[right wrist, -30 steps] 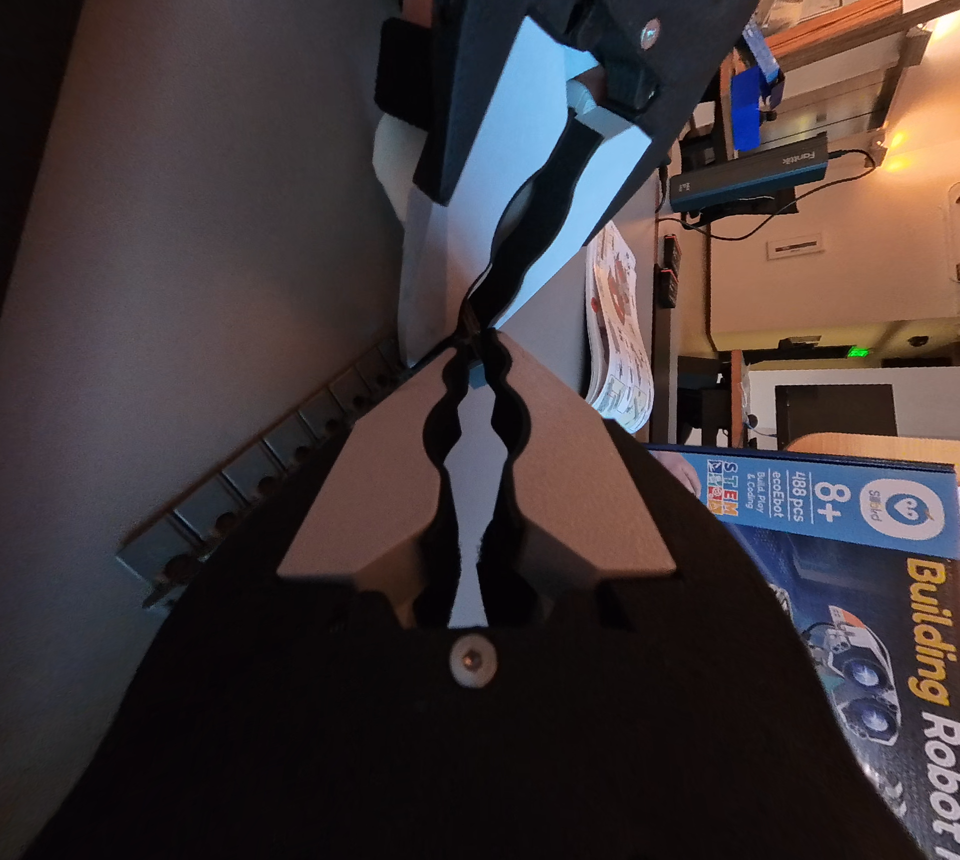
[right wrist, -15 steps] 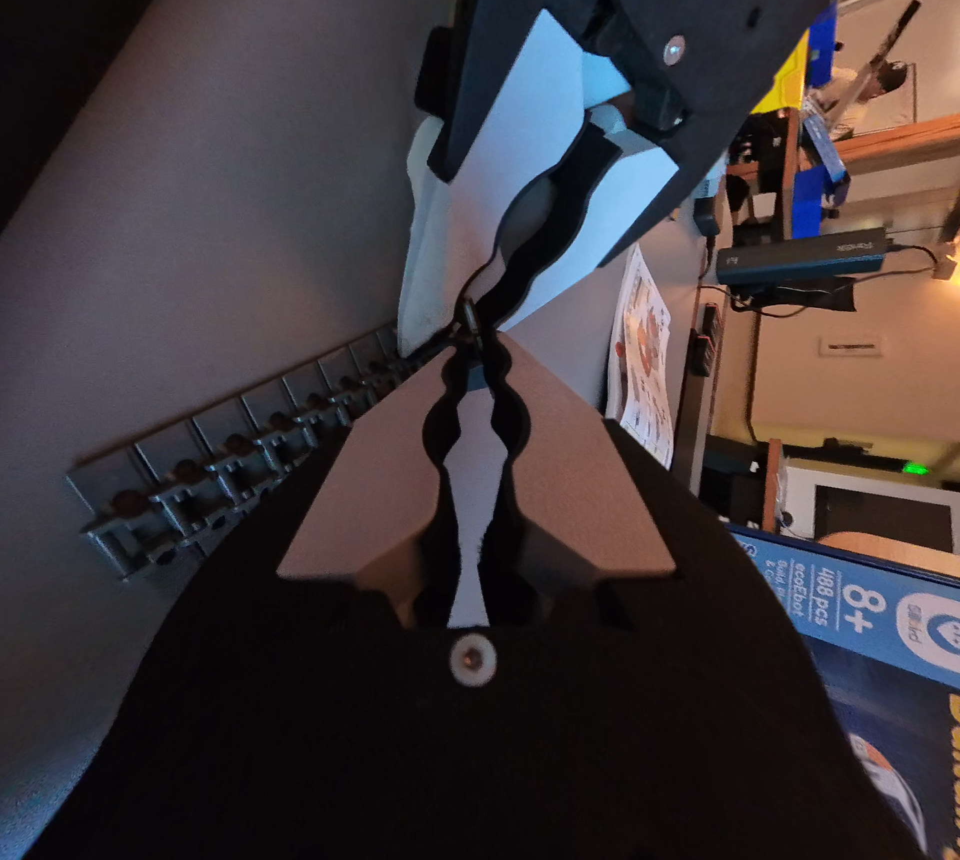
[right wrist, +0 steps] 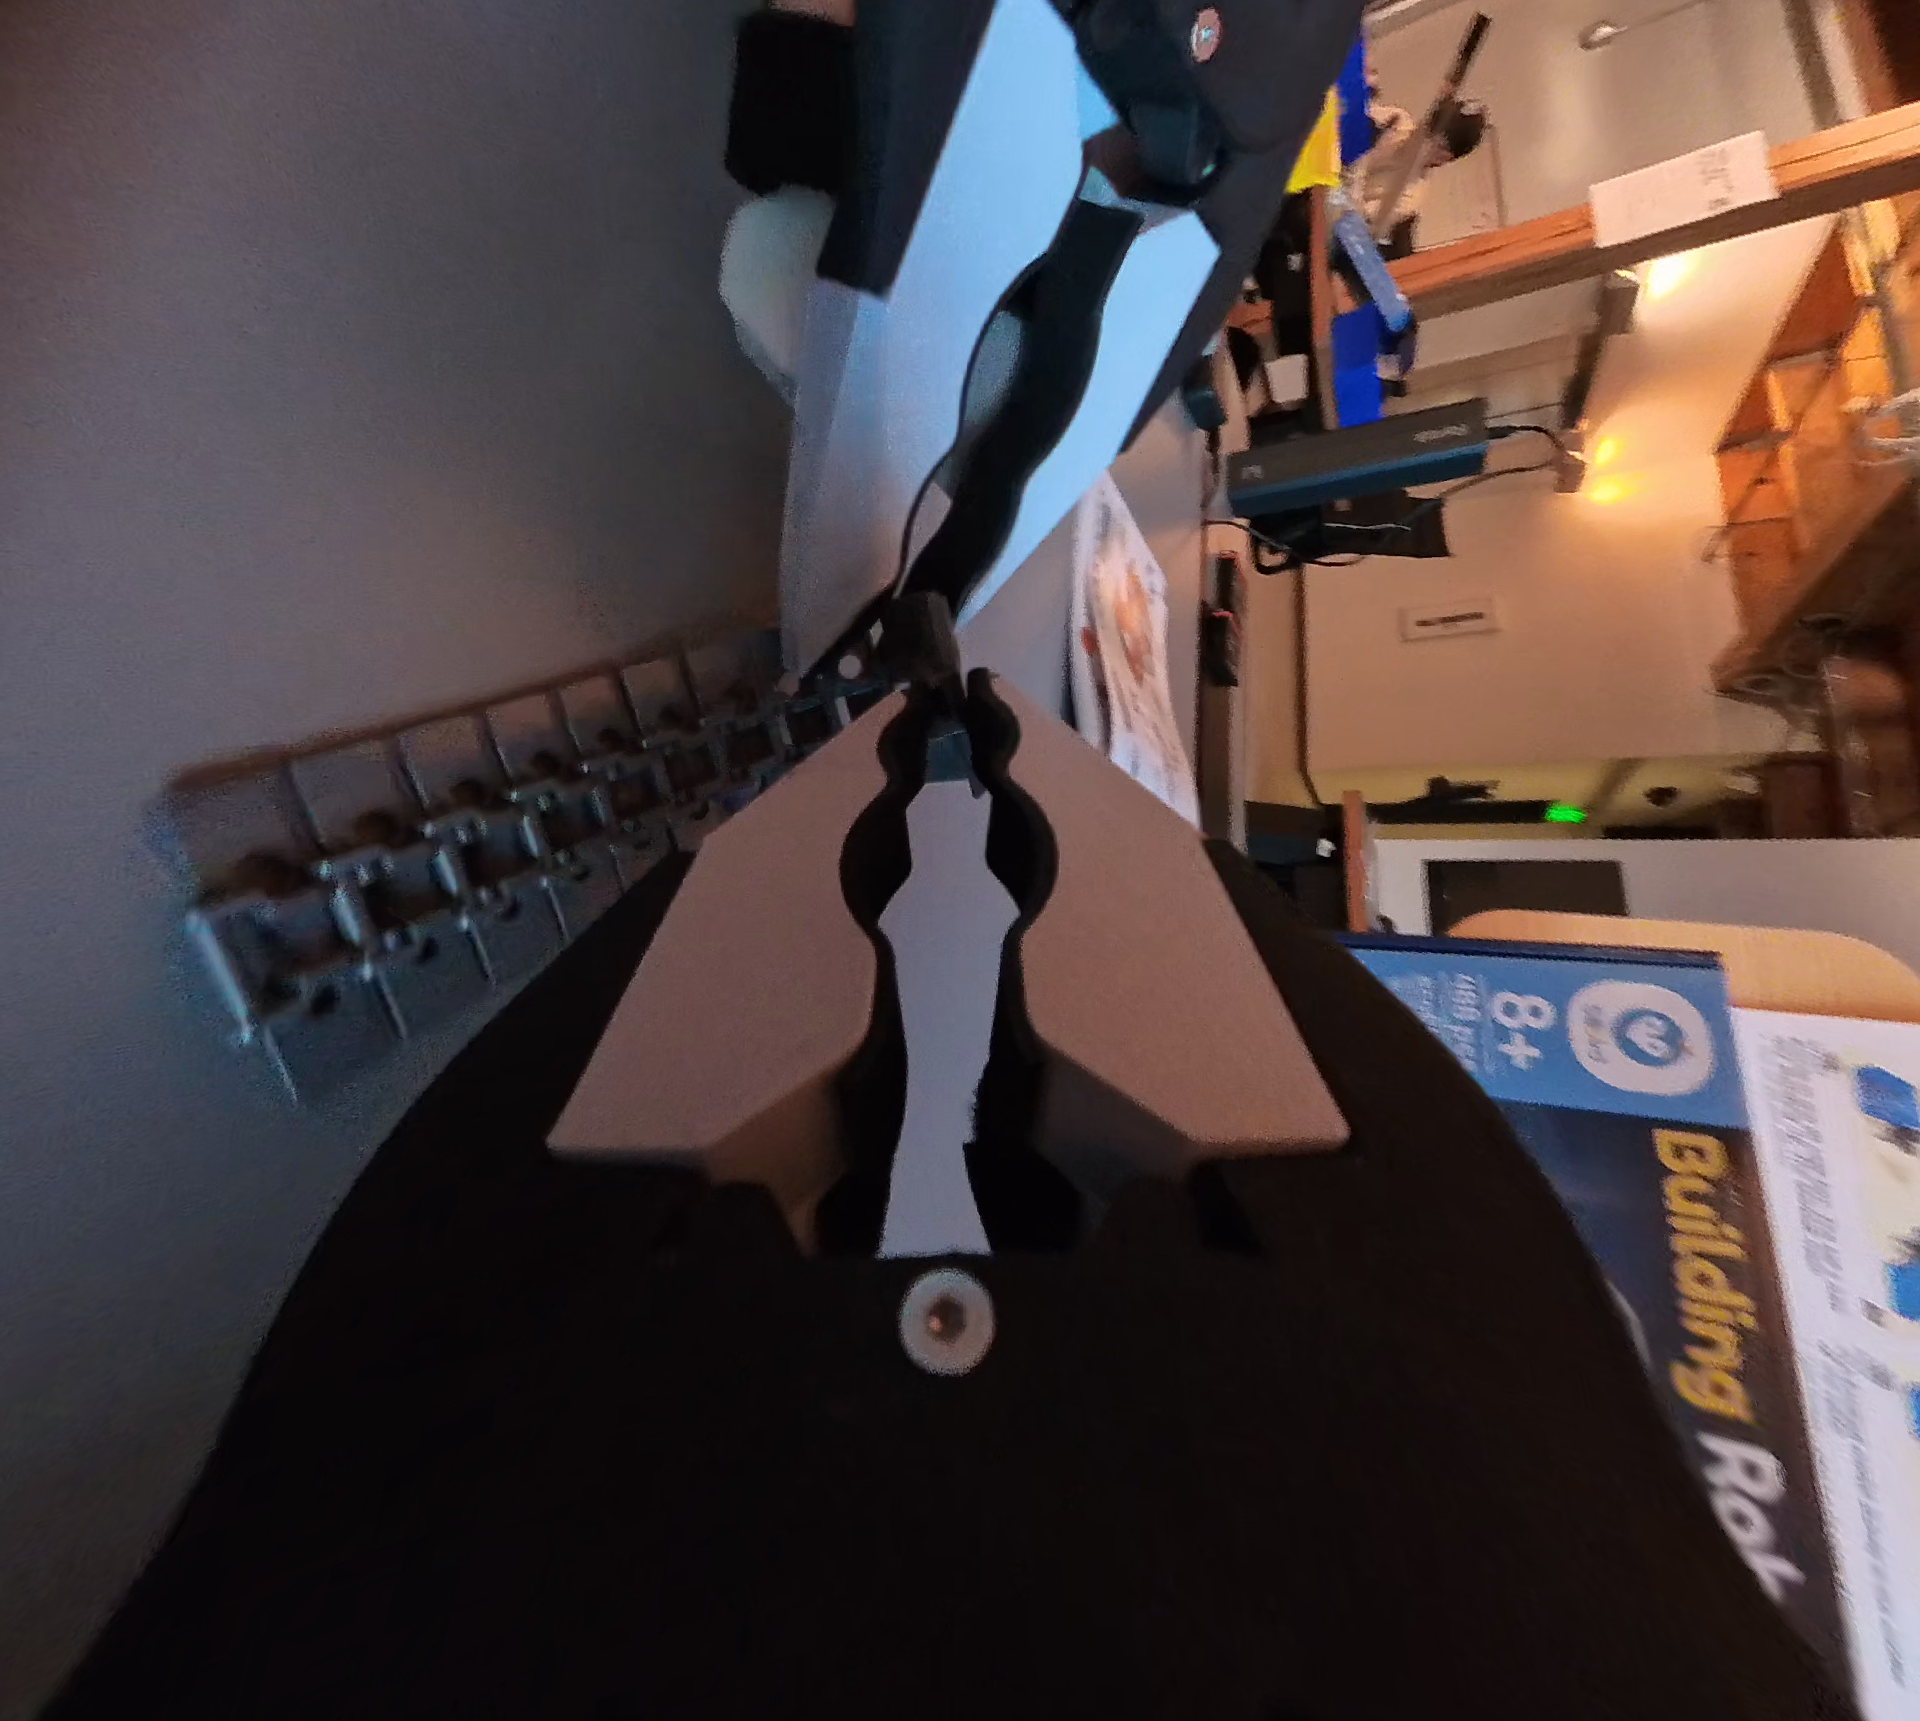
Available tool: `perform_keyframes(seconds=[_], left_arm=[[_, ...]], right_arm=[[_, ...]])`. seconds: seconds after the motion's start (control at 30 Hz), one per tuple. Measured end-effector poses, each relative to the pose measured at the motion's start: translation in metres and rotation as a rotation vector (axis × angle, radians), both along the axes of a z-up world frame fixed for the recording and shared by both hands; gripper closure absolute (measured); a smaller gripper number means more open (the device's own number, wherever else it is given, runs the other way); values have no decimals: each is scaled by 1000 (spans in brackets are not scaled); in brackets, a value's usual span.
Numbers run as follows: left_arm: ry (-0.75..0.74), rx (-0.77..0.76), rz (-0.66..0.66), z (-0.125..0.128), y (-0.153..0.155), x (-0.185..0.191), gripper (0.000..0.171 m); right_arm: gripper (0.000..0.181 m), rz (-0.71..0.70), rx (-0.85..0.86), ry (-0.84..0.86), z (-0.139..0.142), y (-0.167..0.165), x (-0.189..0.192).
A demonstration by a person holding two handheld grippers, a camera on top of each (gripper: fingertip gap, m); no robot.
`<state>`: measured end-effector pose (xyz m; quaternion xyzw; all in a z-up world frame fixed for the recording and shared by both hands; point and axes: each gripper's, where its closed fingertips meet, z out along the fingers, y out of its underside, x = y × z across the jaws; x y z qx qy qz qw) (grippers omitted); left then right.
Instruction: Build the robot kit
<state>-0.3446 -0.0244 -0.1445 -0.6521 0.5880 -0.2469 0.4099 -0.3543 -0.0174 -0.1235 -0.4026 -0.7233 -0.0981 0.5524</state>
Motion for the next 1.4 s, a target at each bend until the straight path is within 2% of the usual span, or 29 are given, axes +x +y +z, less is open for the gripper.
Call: perform_keyframes(seconds=[0.1,0.13,0.2,0.33,0.43,0.57,0.63,0.77,0.9,1.13,1.27,1.4], left_arm=[[-85,-101,27,12,3,1,148],[-106,-118,32,14,4,1,148],[-116,-118,55,16,9,-1,156],[-111,-159,60,12,14,-6,164],[-149,-291,44,13,12,-6,165],[-242,-525,15,21,8,-6,165],[-300,-659,-8,28,4,-5,166],[-366,-851,-57,35,-3,-4,165],[-391,-957,-93,39,-9,-3,165],[-443,-1017,-81,43,-2,-5,165],[-448,-1007,-58,43,3,-8,171],[-477,-1021,-48,46,7,-9,167]], right_arm=[[175,-43,38,36,11,5,1],[175,-66,-22,53,10,6,0],[176,-111,-252,131,6,6,-5],[174,-196,-819,317,1,11,-7],[156,-167,-1035,480,10,18,-2],[156,-40,-1273,654,27,13,7],[157,-13,-1342,695,29,13,10],[157,12,-1391,668,25,7,4],[175,72,-1549,661,25,-5,-1],[180,44,-1865,785,28,3,3],[180,41,-1909,819,30,7,8],[180,37,-1940,827,30,8,8]])
